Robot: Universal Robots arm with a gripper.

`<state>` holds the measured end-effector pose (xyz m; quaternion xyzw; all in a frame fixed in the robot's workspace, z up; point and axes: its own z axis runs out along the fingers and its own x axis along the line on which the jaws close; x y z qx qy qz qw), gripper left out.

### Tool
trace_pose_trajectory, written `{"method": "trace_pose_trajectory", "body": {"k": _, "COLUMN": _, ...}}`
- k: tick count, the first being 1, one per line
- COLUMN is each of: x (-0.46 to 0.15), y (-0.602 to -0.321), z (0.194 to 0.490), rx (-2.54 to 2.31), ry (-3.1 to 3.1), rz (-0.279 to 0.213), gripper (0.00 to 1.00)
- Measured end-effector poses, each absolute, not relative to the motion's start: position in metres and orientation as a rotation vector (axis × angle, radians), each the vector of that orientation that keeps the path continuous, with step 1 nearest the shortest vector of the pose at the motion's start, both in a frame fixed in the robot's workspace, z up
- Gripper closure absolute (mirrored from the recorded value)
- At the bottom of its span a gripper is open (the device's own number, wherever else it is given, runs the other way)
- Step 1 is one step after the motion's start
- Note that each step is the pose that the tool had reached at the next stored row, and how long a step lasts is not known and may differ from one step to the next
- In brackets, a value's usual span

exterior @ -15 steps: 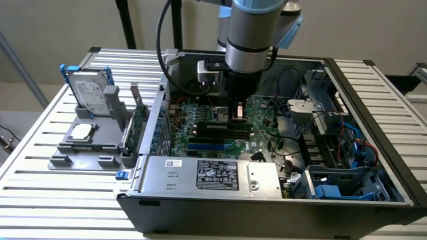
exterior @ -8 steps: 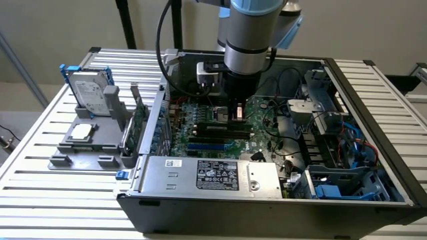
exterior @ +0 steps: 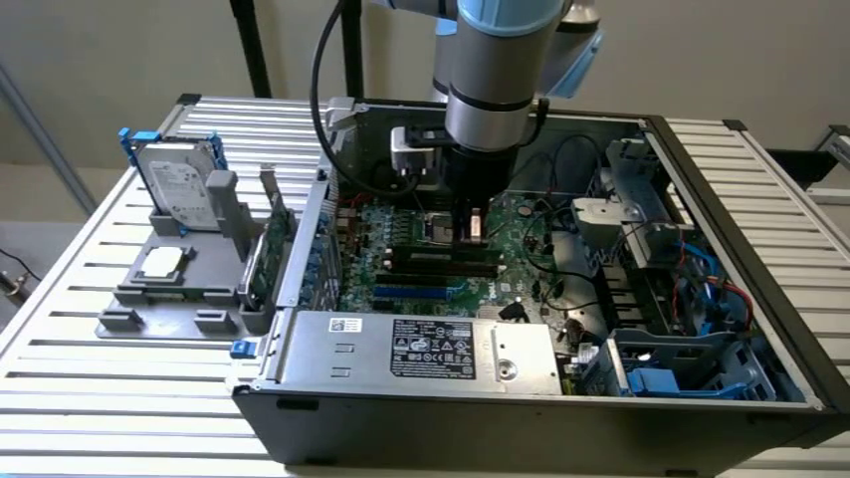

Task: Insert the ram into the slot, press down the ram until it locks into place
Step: 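Insert the ram into the slot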

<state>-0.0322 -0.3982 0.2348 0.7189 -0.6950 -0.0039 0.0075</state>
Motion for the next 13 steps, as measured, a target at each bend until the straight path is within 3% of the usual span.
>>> {"method": "trace_pose_trajectory", "body": {"k": 13, "x": -0.0322, "y": -0.3981, "z": 0.2279, "rx": 2.245, "ry": -2.169, "rz": -0.020, "gripper": 0.87}}
